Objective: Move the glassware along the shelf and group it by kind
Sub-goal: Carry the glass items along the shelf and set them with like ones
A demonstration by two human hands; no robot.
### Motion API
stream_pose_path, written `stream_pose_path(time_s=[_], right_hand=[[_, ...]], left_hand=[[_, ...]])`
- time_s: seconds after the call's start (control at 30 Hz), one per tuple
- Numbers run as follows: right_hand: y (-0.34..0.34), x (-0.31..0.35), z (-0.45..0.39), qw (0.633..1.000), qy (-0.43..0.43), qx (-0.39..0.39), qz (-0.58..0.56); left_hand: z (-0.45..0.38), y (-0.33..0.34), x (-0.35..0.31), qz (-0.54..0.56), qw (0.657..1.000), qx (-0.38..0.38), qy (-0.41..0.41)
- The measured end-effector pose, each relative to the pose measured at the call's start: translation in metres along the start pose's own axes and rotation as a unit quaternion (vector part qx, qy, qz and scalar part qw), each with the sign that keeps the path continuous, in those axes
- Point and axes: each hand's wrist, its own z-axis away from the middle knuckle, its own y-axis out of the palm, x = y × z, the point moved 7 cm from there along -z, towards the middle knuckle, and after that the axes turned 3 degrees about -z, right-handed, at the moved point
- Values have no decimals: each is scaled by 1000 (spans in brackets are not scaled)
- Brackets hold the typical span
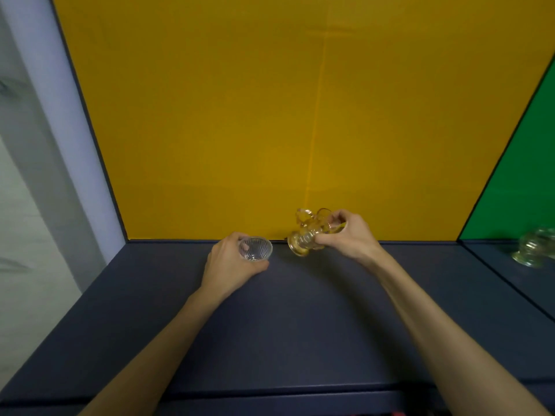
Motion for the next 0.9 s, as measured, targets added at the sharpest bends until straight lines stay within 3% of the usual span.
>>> stream_pose_path(time_s=[0.2,0.37,0.6,0.9], right_hand=[[2,-23,14,998,18,-3,-62],[-26,-32,30,987,30,-72,-144],[-104,-51,66,971,32,-150,-181],[-229,-122,142,953,69,-237,-176]], left_hand=[[1,7,-10,4,1000,15,20],[0,28,-37,35,997,46,57],[13,70,-111,100,986,73,110],[73,142,-226,120,972,119,165]])
